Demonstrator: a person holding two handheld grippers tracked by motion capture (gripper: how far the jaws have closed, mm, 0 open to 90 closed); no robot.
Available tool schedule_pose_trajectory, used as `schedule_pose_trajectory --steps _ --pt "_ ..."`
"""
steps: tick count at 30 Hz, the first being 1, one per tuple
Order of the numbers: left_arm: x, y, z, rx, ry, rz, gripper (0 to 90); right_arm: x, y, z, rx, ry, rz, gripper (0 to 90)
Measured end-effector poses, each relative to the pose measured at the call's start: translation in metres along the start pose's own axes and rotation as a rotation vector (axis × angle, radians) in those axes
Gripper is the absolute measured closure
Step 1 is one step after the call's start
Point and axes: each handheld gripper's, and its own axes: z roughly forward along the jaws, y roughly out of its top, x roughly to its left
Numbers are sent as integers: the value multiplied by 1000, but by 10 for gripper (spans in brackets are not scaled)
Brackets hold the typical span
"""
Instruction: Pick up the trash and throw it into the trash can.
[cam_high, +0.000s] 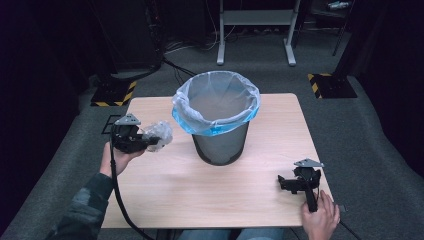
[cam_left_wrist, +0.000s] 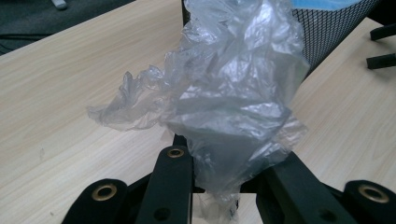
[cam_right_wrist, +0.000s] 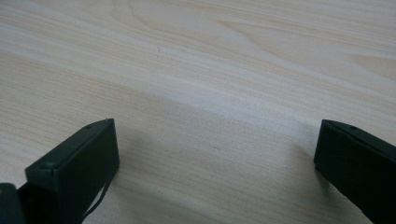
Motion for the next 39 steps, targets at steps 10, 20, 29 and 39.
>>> schedule_pose_trajectory --steps 10,20,29,39 --pt "3 14 -10 -10 -6 -3 794 0 0 0 1 -1 1 0" --pt "4 33 -21 -9 -1 26 794 0 0 0 1 -1 1 0" --pt "5 49 -29 -26 5 35 794 0 0 0 1 0 0 0" --pt "4 64 -36 -24 11 60 794 0 0 0 1 0 0 0"
